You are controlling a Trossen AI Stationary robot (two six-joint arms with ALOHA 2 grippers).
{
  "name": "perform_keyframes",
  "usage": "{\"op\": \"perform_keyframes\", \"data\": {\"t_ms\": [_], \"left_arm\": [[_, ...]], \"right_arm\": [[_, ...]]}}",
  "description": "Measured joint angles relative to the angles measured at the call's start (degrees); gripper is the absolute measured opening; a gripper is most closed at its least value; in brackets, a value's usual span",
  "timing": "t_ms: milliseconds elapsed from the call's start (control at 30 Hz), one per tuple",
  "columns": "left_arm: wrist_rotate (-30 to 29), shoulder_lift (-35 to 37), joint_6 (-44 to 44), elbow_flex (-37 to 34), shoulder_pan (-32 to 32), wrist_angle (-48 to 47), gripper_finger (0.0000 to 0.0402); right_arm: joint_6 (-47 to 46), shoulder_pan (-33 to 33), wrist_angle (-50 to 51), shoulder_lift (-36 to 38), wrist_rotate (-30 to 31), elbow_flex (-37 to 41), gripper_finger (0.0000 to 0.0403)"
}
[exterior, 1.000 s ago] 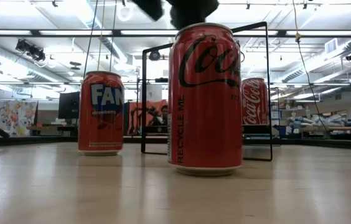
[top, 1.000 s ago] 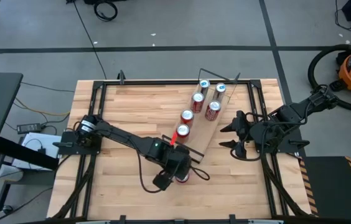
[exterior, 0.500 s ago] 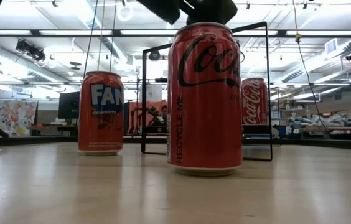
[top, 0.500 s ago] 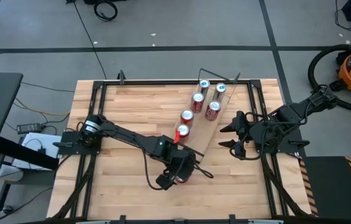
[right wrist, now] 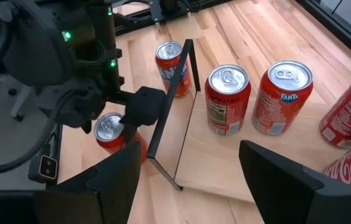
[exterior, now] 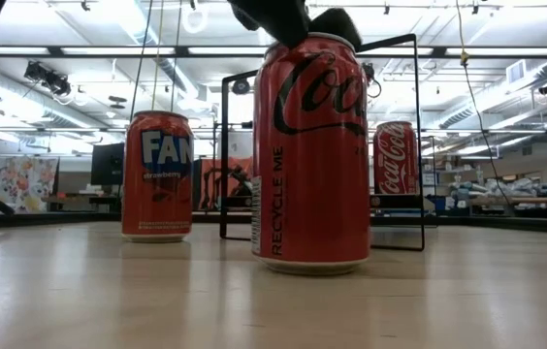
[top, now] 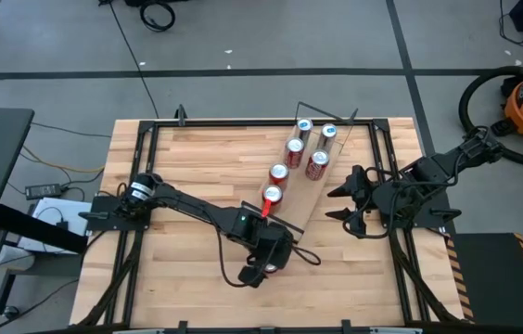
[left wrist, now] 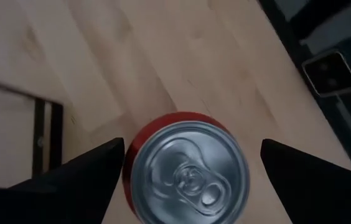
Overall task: Place canned beverage on shelf
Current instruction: Put the red-black soda can on the shelf aligned with the other red-black soda can
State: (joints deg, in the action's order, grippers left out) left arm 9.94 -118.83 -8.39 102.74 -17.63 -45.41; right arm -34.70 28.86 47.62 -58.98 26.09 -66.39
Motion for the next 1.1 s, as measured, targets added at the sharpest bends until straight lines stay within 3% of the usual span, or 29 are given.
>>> {"op": "perform_keyframes", "data": {"t_ms": [500, 933, 1100], "left_arm": [[-2.65, 0.04, 28.87, 0.06, 0.04, -0.52, 0.0301], [-9.44, 0.09, 62.53, 0.11, 0.00, -0.98, 0.0302], [-10.55, 0.09, 65.69, 0.04, -0.17, 0.00, 0.0302]], "right_arm": [[0.10, 0.00, 0.09, 0.00, 0.89, 0.00, 0.0279], [0.81, 0.00, 1.70, 0.00, 0.89, 0.00, 0.0270], [1.90, 0.00, 1.75, 0.00, 0.89, 0.00, 0.0270]]}}
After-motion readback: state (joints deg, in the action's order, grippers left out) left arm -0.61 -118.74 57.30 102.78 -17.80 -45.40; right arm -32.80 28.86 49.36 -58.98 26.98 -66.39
